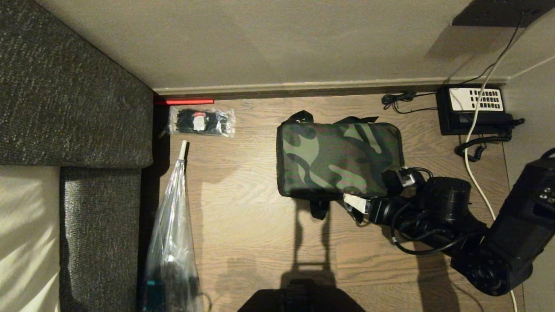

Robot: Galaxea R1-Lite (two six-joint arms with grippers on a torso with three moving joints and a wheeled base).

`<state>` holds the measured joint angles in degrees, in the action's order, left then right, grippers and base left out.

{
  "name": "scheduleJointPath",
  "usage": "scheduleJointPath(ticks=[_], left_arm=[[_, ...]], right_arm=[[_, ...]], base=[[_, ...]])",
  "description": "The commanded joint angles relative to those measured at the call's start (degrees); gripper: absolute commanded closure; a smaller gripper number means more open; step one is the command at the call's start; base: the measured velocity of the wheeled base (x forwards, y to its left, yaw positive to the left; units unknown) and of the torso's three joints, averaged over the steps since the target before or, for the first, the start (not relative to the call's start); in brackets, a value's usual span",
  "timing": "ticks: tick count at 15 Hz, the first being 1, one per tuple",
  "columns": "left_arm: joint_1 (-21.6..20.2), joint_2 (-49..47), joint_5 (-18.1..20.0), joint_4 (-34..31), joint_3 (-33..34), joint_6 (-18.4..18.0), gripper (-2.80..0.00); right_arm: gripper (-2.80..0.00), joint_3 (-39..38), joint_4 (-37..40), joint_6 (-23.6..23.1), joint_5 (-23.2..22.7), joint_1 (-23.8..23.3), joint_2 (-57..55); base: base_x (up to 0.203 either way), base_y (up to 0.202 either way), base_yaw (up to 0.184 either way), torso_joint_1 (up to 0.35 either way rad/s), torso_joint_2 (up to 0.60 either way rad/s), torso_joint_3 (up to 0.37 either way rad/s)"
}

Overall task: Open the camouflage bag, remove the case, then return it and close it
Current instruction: Open the top of the storage box

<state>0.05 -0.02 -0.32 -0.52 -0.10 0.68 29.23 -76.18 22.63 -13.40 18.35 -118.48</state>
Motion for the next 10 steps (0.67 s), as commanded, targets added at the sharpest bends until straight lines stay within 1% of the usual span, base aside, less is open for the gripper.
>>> scheduleJointPath(ticks=[1, 5, 10], left_arm=[[0.0, 0.1, 0.0, 0.0, 0.0, 0.0, 0.0], [0.0, 0.1, 0.0, 0.0, 0.0, 0.0, 0.0], [0.0, 0.1, 0.0, 0.0, 0.0, 0.0, 0.0]], right_arm=[[-2.8, -0.6, 0.2, 0.2, -0.2, 0.2, 2.0], [-2.8, -2.2, 1.3, 0.1, -0.6, 0.6, 2.5], [-2.8, -0.3, 1.5, 0.5, -0.4, 1.2, -0.3]], base=[[0.0, 0.0, 0.0, 0.0, 0.0, 0.0], [0.0, 0.0, 0.0, 0.0, 0.0, 0.0], [0.0, 0.0, 0.0, 0.0, 0.0, 0.0]])
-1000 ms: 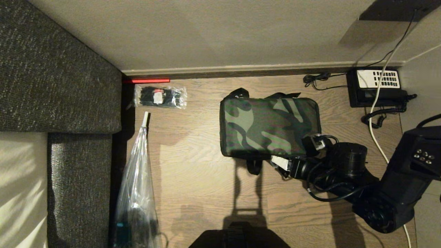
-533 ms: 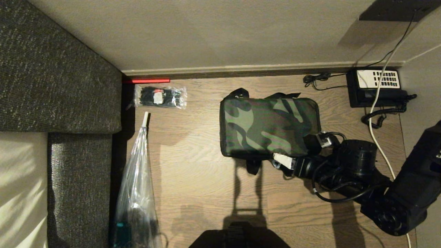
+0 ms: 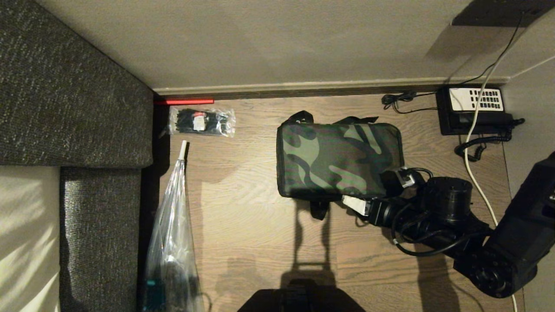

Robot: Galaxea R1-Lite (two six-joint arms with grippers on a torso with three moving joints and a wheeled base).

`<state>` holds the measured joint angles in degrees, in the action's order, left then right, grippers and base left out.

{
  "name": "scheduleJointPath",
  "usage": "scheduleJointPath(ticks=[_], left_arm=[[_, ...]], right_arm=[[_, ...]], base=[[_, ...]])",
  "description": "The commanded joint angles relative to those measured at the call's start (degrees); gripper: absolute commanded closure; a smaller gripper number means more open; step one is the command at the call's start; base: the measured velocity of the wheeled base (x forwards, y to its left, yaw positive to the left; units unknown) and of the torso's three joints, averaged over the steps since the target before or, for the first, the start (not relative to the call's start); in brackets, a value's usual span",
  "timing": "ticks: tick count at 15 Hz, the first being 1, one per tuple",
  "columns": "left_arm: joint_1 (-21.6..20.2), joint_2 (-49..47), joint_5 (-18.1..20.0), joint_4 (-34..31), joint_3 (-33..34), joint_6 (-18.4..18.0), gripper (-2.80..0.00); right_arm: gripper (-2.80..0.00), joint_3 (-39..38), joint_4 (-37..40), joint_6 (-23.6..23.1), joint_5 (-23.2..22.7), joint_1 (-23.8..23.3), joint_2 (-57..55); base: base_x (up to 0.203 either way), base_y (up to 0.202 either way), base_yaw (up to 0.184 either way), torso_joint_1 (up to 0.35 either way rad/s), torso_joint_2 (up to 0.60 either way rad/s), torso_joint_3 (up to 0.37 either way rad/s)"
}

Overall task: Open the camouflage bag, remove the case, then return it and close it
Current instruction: Open the top of the storage box

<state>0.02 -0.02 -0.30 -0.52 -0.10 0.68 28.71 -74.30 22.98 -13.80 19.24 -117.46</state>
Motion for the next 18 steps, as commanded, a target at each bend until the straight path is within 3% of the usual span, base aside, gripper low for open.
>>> scheduleJointPath(ticks=[1, 7, 14, 15, 18], left_arm=[[0.0, 0.1, 0.0, 0.0, 0.0, 0.0, 0.0], [0.0, 0.1, 0.0, 0.0, 0.0, 0.0, 0.0], [0.0, 0.1, 0.0, 0.0, 0.0, 0.0, 0.0], [0.0, 0.1, 0.0, 0.0, 0.0, 0.0, 0.0], [0.0, 0.1, 0.0, 0.0, 0.0, 0.0, 0.0]], right_arm=[[-2.8, 0.3, -0.7, 0.2, 0.1, 0.6, -2.2], [-2.8, 2.5, -2.9, 1.5, 3.3, 1.4, -4.9], [-2.8, 2.3, -3.6, 0.6, 3.6, 1.3, -5.1], [0.0, 2.3, -3.7, 0.3, 3.6, 1.3, -5.3], [0.0, 2.4, -3.8, -0.5, 3.7, 1.3, -5.3]], base=[[0.0, 0.0, 0.0, 0.0, 0.0, 0.0], [0.0, 0.0, 0.0, 0.0, 0.0, 0.0], [0.0, 0.0, 0.0, 0.0, 0.0, 0.0], [0.0, 0.0, 0.0, 0.0, 0.0, 0.0], [0.0, 0.0, 0.0, 0.0, 0.0, 0.0]])
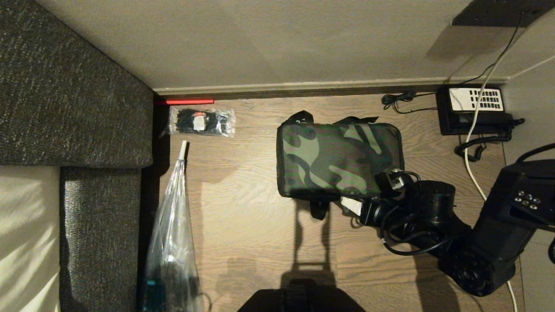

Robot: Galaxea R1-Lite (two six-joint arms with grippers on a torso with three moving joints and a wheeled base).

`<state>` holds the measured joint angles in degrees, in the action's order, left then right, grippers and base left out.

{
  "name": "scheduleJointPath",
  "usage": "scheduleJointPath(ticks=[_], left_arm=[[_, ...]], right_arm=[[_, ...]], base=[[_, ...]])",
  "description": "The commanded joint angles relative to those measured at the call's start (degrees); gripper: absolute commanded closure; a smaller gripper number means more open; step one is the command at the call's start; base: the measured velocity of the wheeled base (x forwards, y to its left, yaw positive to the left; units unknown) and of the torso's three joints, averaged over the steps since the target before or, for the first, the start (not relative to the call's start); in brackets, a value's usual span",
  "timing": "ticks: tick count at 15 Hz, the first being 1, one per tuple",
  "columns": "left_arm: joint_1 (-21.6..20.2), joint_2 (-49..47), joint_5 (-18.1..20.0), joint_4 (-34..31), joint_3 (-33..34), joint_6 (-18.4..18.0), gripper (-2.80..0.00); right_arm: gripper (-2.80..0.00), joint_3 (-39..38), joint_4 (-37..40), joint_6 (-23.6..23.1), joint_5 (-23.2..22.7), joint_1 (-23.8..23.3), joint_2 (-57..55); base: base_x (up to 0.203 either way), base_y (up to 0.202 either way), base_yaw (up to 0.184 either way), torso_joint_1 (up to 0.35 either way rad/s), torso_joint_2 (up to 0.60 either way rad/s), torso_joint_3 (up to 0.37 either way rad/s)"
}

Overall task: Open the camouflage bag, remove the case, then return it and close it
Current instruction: Open the top of the storage box

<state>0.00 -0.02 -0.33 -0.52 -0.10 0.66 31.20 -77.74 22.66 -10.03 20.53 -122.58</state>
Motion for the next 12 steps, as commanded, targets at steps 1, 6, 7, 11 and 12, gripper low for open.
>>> scheduleJointPath(ticks=[1, 6, 7, 11, 12], left_arm=[[0.1, 0.1, 0.0, 0.0, 0.0, 0.0, 0.0], [0.0, 0.1, 0.0, 0.0, 0.0, 0.0, 0.0], [0.0, 0.1, 0.0, 0.0, 0.0, 0.0, 0.0], [0.0, 0.1, 0.0, 0.0, 0.0, 0.0, 0.0], [0.0, 0.1, 0.0, 0.0, 0.0, 0.0, 0.0]], right_arm=[[0.0, -0.2, -0.4, -0.5, -0.1, 0.0, -0.3], [0.0, -0.3, -0.7, -1.2, -0.1, 0.0, 0.1], [0.0, -0.3, -0.9, -1.2, -0.1, 0.0, 0.1], [0.0, -2.4, -0.5, -2.0, -0.5, 0.0, 1.8], [0.0, -4.1, -0.1, -2.7, -1.2, -0.1, 2.9]], base=[[0.0, 0.0, 0.0, 0.0, 0.0, 0.0], [0.0, 0.0, 0.0, 0.0, 0.0, 0.0], [0.0, 0.0, 0.0, 0.0, 0.0, 0.0], [0.0, 0.0, 0.0, 0.0, 0.0, 0.0], [0.0, 0.0, 0.0, 0.0, 0.0, 0.0]])
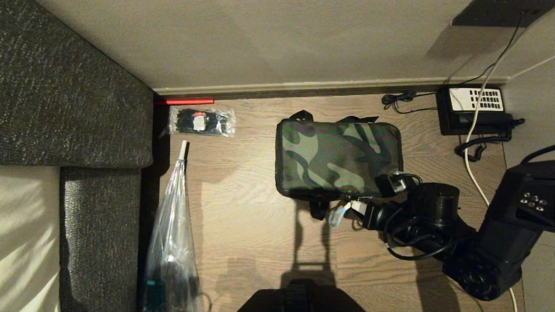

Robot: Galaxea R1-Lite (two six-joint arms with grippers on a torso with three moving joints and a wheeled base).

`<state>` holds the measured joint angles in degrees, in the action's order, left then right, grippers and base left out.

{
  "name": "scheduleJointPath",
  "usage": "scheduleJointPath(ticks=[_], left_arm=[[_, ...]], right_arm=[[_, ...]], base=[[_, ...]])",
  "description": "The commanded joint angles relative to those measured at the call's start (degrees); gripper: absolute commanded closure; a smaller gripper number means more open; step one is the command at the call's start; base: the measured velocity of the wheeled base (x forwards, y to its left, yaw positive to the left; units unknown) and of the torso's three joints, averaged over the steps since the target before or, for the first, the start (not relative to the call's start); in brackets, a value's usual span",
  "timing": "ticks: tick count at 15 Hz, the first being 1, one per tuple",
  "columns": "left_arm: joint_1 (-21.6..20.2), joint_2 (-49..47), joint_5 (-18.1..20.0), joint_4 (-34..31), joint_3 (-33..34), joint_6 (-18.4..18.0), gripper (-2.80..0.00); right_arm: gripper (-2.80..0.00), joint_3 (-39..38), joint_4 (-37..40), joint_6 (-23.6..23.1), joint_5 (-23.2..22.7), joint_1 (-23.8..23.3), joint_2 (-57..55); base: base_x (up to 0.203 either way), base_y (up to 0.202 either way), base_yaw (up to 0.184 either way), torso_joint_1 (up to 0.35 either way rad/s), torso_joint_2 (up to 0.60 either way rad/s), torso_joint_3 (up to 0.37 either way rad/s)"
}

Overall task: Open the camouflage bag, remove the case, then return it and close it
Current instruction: Open the top of the storage box

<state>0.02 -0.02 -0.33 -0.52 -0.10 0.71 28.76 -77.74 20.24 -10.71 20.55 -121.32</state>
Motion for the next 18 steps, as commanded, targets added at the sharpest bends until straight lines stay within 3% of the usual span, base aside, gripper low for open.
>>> scheduleJointPath(ticks=[1, 3, 9, 13, 18], left_arm=[[0.0, 0.1, 0.0, 0.0, 0.0, 0.0, 0.0], [0.0, 0.1, 0.0, 0.0, 0.0, 0.0, 0.0], [0.0, 0.1, 0.0, 0.0, 0.0, 0.0, 0.0], [0.0, 0.1, 0.0, 0.0, 0.0, 0.0, 0.0], [0.0, 0.1, 0.0, 0.0, 0.0, 0.0, 0.0]], right_arm=[[0.0, -3.3, 0.5, -2.0, -2.7, -0.9, 3.1], [0.0, -5.0, 1.1, -4.0, -5.2, -2.7, 5.2], [0.0, -7.0, 1.8, -6.8, -5.5, -4.7, 7.2], [0.0, -9.0, 2.7, -13.2, -9.2, -8.7, 8.0], [0.0, -9.2, 2.9, -14.5, -9.5, -10.3, 8.5]], base=[[0.0, 0.0, 0.0, 0.0, 0.0, 0.0], [0.0, 0.0, 0.0, 0.0, 0.0, 0.0], [0.0, 0.0, 0.0, 0.0, 0.0, 0.0], [0.0, 0.0, 0.0, 0.0, 0.0, 0.0], [0.0, 0.0, 0.0, 0.0, 0.0, 0.0]])
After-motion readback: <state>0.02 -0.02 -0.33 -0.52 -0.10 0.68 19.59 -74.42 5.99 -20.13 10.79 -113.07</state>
